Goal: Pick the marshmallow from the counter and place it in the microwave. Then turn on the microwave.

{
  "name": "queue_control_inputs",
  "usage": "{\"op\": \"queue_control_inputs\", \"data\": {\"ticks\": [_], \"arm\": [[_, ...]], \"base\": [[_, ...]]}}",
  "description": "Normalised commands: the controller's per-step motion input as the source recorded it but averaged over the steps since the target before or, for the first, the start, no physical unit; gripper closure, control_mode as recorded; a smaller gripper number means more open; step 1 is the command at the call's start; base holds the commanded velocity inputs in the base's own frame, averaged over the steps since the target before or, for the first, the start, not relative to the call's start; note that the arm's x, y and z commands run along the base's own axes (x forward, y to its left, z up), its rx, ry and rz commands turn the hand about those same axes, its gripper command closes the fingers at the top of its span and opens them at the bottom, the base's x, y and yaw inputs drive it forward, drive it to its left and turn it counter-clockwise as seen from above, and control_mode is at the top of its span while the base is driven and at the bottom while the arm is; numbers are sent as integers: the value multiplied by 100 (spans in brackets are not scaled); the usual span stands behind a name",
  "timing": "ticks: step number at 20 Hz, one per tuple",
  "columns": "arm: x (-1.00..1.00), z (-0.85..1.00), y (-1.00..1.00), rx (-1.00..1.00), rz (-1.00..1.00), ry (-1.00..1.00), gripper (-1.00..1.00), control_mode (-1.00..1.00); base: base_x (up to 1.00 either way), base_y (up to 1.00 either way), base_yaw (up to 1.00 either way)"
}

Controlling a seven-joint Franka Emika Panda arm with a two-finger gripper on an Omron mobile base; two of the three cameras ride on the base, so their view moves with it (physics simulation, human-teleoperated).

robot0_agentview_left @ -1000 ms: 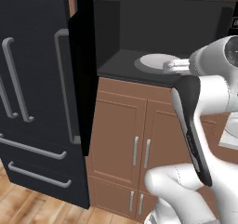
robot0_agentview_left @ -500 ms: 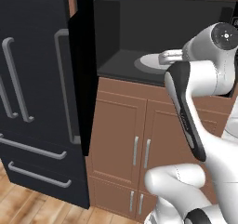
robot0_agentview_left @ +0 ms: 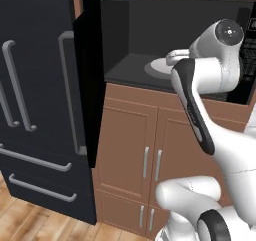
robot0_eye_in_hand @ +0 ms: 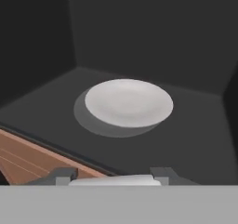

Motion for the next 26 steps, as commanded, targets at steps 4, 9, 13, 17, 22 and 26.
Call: {"op": "queue_control_inputs", "data": {"ticks": [4,9,13,17,22,26], "arm": [[37,-20,0,0,0,0,100,-100],[34,-1,-16,0,0,0,100,-100],[36,0,-12,0,0,0,100,-100],[28,-16,0,-1,0,0,100,-100],[26,-20,0,-1,0,0,100,-100],[32,-18,-2,0,0,0,100,-100]], "base": [[0,0,0],[0,0,0],[0,0,0],[0,0,0],[0,0,0],[0,0,0]]}}
